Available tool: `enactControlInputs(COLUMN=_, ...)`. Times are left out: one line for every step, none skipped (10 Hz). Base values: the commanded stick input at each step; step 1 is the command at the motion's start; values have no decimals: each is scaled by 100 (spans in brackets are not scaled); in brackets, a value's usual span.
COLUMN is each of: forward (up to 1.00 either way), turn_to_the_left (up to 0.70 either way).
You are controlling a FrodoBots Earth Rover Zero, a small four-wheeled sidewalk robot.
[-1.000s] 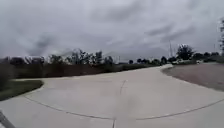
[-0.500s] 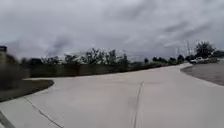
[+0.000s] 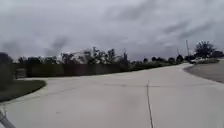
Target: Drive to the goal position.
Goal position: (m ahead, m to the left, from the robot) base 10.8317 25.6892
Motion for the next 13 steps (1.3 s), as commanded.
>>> enactControlInputs(forward=85, turn_to_the_left=34)
enactControlInputs(forward=85, turn_to_the_left=34)
enactControlInputs(forward=85, turn_to_the_left=34)
enactControlInputs(forward=85, turn_to_the_left=34)
enactControlInputs(forward=85, turn_to_the_left=32)
enactControlInputs(forward=85, turn_to_the_left=10)
enactControlInputs(forward=85, turn_to_the_left=0)
enactControlInputs(forward=85, turn_to_the_left=0)
enactControlInputs(forward=85, turn_to_the_left=0)
enactControlInputs(forward=85, turn_to_the_left=0)
enactControlInputs(forward=85, turn_to_the_left=0)
enactControlInputs(forward=85, turn_to_the_left=0)
enactControlInputs(forward=85, turn_to_the_left=0)
